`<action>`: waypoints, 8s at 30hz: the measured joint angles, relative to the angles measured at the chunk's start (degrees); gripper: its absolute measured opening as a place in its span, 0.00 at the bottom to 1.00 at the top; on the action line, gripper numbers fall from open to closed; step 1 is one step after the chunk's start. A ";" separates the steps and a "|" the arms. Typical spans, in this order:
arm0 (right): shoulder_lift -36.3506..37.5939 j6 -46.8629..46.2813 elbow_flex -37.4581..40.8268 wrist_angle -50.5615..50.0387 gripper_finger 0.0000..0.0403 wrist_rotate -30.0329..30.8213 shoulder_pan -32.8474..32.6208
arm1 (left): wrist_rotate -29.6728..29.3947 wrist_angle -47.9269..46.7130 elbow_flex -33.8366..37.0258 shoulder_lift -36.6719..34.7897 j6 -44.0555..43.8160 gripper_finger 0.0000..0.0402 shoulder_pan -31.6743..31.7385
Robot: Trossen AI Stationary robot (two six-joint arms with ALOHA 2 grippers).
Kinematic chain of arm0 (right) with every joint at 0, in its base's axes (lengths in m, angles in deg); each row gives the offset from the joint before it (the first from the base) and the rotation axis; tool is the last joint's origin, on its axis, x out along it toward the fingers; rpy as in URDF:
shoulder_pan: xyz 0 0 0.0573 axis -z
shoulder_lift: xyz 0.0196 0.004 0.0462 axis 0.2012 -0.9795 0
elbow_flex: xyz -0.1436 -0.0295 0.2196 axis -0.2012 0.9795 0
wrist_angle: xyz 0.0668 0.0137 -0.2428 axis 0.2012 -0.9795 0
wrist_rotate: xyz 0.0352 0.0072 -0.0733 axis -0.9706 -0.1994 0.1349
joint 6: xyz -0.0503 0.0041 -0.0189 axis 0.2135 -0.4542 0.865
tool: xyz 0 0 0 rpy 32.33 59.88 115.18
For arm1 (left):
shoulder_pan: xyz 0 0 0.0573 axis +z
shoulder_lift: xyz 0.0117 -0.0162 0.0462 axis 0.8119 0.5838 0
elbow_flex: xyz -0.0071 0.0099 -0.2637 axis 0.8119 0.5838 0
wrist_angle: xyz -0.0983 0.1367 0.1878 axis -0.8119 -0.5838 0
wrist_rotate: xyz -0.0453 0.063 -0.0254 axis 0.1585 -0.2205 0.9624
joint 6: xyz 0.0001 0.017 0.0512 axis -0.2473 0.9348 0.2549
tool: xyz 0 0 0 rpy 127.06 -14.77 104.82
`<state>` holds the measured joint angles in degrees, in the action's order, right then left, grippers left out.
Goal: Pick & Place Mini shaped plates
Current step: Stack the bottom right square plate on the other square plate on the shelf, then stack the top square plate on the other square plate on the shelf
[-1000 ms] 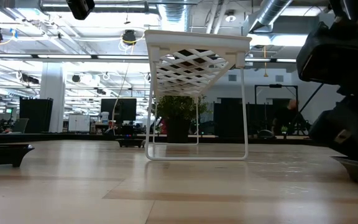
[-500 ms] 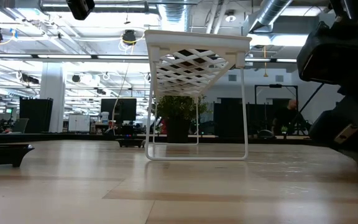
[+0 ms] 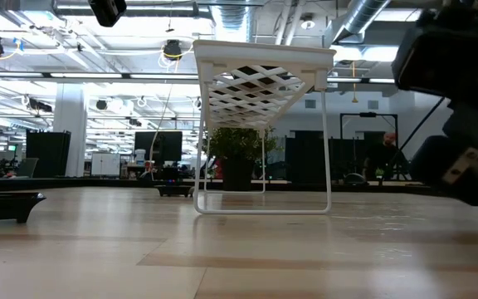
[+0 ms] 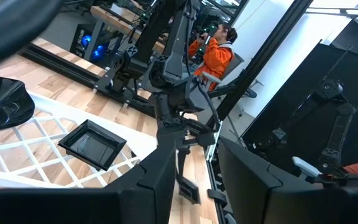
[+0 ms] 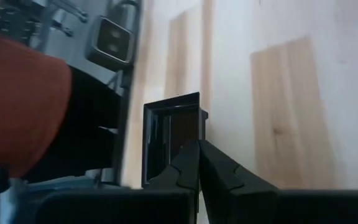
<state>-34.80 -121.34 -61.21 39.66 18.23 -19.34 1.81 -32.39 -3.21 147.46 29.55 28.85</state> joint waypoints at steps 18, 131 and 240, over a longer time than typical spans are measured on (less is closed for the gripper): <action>21.50 9.25 0.00 -4.31 0.00 0.25 8.61 | 0.00 -0.01 0.00 0.00 0.00 0.31 0.02; 25.08 27.64 -46.90 -70.78 0.23 31.31 21.86 | -8.08 -27.58 -0.02 0.00 23.80 0.31 10.93; 23.39 30.60 -46.90 -78.00 0.23 37.81 22.72 | 9.16 6.29 12.15 35.48 49.51 0.35 30.34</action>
<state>-11.41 -90.73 -108.11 -38.34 56.05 3.38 10.96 -26.11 8.95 182.94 79.06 59.19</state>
